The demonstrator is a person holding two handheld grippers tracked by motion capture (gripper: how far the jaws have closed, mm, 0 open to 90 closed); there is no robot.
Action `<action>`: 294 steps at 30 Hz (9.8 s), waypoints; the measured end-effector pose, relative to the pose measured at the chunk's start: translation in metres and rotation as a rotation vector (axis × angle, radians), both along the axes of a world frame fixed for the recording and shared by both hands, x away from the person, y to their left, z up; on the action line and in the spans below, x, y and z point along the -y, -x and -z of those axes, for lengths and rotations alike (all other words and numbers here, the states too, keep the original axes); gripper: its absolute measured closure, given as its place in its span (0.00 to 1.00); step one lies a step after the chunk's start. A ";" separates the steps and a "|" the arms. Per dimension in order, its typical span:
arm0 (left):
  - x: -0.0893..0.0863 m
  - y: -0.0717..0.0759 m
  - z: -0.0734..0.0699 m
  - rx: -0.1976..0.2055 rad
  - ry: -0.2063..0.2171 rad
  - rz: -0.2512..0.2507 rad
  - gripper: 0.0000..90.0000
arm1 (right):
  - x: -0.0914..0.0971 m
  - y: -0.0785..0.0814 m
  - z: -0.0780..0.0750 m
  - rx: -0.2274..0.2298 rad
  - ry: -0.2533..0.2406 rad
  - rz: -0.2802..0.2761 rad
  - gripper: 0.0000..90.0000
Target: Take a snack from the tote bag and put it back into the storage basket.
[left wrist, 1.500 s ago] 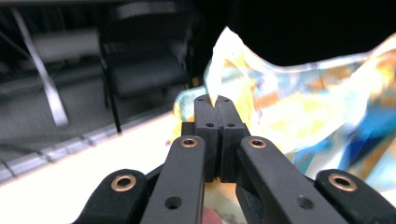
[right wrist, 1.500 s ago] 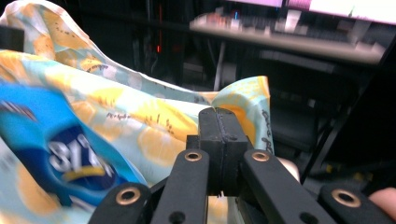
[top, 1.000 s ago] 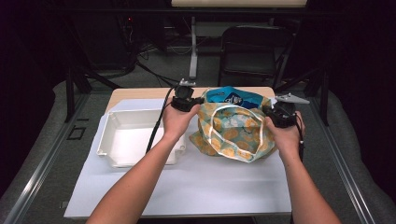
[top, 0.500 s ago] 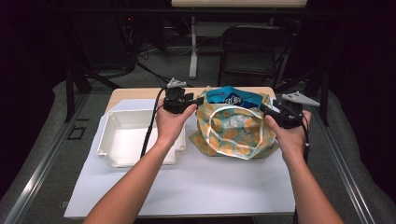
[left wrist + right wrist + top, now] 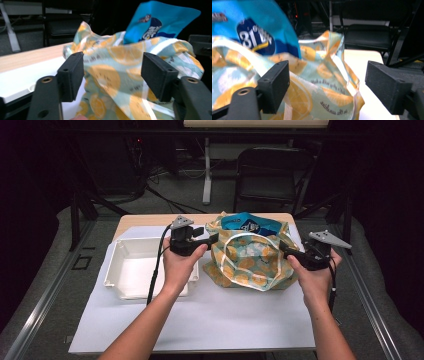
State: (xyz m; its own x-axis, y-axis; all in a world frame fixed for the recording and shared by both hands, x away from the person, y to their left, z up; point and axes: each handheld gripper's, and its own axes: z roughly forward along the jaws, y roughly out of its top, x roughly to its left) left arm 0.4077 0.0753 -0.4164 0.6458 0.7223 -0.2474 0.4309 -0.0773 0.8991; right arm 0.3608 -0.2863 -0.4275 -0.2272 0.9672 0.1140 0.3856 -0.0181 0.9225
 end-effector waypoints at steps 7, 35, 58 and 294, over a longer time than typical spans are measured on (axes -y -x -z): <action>0.000 0.016 0.015 -0.016 0.057 0.041 0.28 | -0.002 0.006 0.012 -0.037 -0.031 -0.021 0.20; 0.035 0.031 0.056 -0.099 -0.130 0.157 1.00 | -0.026 0.038 0.026 0.066 -0.012 -0.175 0.97; 0.039 -0.001 0.021 -0.061 -0.167 -0.025 0.83 | -0.033 0.022 0.018 0.029 0.071 -0.105 0.96; 0.022 0.063 0.084 -0.043 -0.112 -0.103 0.60 | 0.004 0.029 0.080 -0.077 0.020 0.006 0.46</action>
